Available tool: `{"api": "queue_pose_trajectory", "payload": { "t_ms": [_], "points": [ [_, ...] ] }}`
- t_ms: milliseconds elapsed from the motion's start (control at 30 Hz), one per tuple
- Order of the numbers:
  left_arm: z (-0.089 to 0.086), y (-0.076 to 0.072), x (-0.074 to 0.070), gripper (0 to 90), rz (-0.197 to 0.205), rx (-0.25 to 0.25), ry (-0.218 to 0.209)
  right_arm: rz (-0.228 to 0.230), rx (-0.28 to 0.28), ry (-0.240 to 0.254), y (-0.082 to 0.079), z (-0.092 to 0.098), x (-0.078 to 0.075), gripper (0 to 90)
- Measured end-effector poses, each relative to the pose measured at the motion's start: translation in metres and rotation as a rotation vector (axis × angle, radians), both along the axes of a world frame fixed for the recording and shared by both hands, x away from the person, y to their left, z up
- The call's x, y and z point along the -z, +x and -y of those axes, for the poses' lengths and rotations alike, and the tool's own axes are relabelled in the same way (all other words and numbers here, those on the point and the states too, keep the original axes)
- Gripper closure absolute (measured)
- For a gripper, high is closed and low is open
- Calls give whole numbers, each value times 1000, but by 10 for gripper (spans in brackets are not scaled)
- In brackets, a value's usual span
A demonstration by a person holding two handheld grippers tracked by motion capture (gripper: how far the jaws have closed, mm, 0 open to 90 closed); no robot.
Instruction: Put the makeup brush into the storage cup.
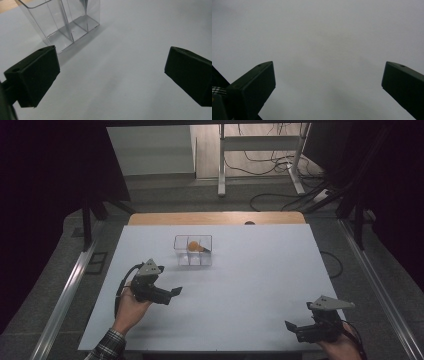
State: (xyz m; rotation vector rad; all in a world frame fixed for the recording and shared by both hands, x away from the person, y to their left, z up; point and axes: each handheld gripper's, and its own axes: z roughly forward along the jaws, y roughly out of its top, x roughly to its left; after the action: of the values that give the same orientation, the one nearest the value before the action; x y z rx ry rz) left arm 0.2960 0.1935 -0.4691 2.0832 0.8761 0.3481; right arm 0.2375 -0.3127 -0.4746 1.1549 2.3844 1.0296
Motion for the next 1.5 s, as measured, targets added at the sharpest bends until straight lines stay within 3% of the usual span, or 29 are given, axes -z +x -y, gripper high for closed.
{"api": "queue_pose_trajectory", "payload": {
  "t_ms": [800,1500],
  "points": [
    [-20,-30,3,0,13,-40,-7,4,5,-1,0,0,0,0],
    [-37,-53,8,0,6,-64,23,6,8,0,-1,1,0,0]
  ]
}}
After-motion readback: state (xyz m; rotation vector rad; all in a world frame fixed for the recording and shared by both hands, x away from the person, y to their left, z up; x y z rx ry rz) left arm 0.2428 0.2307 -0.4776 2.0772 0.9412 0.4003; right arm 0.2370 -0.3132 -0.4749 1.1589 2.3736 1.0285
